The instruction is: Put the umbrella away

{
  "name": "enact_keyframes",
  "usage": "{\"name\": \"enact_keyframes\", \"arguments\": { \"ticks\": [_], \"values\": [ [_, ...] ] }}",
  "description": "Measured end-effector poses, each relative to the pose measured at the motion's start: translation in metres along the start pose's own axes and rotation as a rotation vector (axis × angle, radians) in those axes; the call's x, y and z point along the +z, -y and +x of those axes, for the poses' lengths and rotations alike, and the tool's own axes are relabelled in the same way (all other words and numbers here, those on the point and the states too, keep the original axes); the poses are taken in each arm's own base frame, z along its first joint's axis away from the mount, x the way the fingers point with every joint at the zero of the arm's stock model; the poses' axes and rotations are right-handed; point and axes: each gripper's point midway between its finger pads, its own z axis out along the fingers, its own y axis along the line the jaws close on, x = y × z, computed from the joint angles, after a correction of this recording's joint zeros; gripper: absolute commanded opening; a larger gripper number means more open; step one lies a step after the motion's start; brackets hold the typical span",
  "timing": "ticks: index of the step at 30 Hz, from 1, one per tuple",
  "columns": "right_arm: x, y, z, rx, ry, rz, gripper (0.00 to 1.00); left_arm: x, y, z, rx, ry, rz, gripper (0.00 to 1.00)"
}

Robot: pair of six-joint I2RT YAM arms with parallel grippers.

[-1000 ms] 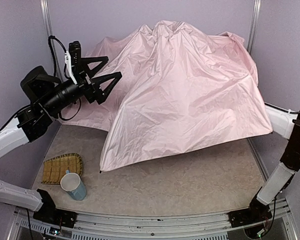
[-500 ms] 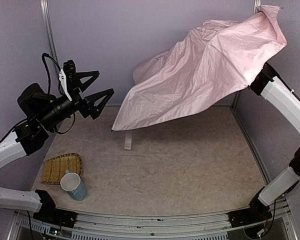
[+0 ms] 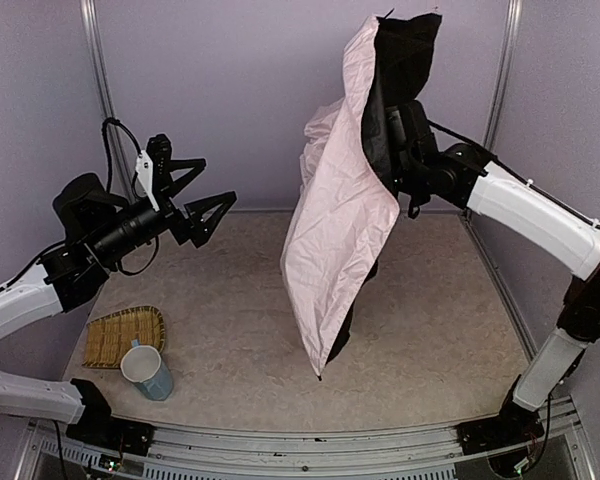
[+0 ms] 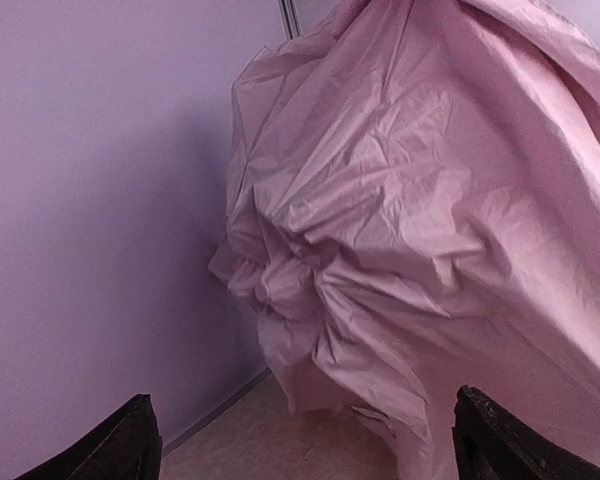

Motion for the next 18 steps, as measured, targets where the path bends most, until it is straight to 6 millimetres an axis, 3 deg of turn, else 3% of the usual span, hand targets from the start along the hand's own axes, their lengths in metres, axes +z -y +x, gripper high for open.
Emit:
{"name": "enact_keyframes", "arguments": {
  "ticks": [4,5,7,8,9,11,14,18],
  "values": [
    [0.031,-0.12,-0.024,-0.03,0.061,-0.364,0.03,0.005,0.0,0.018,-0.007,-0.043,-0.001,0.99],
    [0.038,-0.155,-0.026,-0.027,0.059,-0.461,0.13,0.006,0.0,0.024,-0.008,-0.058,-0.003,0.99],
    [0.048,-0.221,-0.024,-0.013,0.037,-0.642,0.44,0.009,0.0,0.038,-0.011,-0.095,-0.006,0.99],
    [0.051,-0.252,-0.022,0.001,0.021,-0.726,0.79,0.011,0.0,0.048,-0.014,-0.122,-0.009,0.99],
    [0.054,-0.281,-0.021,0.033,0.002,-0.801,0.97,0.012,0.0,0.055,-0.017,-0.139,-0.011,0.99],
    [0.059,-0.32,-0.016,0.086,-0.038,-0.904,1.0,0.015,0.001,0.07,-0.024,-0.179,-0.011,0.98],
    [0.058,-0.336,-0.016,0.198,-0.059,-0.986,1.0,0.018,0.001,0.085,-0.031,-0.22,-0.014,0.98],
    [0.041,-0.302,-0.024,0.385,0.038,-1.018,1.0,0.017,-0.001,0.093,-0.034,-0.246,-0.025,0.99]
  ]
}}
